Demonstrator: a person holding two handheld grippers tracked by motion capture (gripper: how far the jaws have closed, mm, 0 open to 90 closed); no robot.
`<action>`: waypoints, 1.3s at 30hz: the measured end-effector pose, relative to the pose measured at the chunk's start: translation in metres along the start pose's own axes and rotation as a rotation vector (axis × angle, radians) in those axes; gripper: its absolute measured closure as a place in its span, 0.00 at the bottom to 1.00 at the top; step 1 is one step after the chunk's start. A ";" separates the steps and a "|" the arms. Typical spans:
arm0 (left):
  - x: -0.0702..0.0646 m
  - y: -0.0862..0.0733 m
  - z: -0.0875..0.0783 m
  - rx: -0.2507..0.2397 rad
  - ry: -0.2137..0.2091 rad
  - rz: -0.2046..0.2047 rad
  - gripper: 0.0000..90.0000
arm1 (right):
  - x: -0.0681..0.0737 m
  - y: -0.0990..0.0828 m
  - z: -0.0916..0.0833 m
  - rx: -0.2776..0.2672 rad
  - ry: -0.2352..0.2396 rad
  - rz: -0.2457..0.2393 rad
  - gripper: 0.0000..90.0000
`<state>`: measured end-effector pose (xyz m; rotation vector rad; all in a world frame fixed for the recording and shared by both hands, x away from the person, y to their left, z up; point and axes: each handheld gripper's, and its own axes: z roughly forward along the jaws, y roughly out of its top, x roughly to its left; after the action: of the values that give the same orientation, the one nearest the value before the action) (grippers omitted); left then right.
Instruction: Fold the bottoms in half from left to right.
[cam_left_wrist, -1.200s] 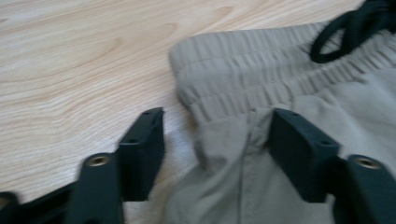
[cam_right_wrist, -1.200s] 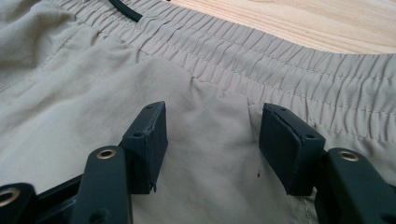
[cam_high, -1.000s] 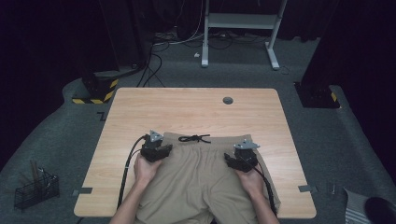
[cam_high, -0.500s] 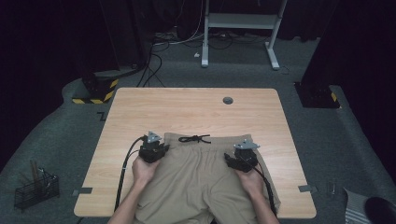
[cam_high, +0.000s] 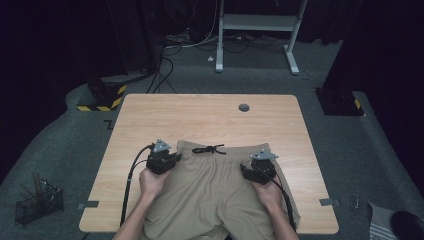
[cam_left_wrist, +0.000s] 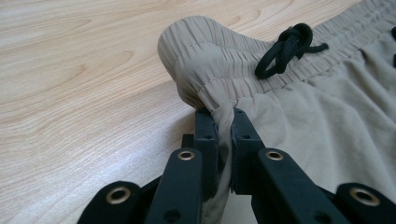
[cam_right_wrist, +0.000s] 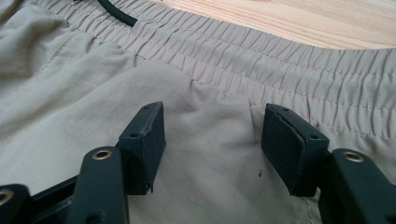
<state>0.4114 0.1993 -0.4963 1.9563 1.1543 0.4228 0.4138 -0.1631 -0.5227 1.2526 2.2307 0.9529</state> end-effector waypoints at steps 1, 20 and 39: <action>0.000 0.000 0.000 0.001 -0.004 -0.004 0.94 | 0.000 0.000 0.000 0.001 -0.001 0.001 0.44; 0.004 0.012 -0.007 -0.045 -0.109 -0.079 0.95 | 0.000 0.001 0.000 0.001 0.003 0.000 0.44; -0.008 0.037 -0.013 -0.098 -0.227 -0.098 0.95 | 0.005 0.010 0.010 0.002 0.004 -0.002 0.45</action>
<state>0.4200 0.1889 -0.4586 1.8024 1.0582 0.1955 0.4234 -0.1516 -0.5227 1.2504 2.2357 0.9542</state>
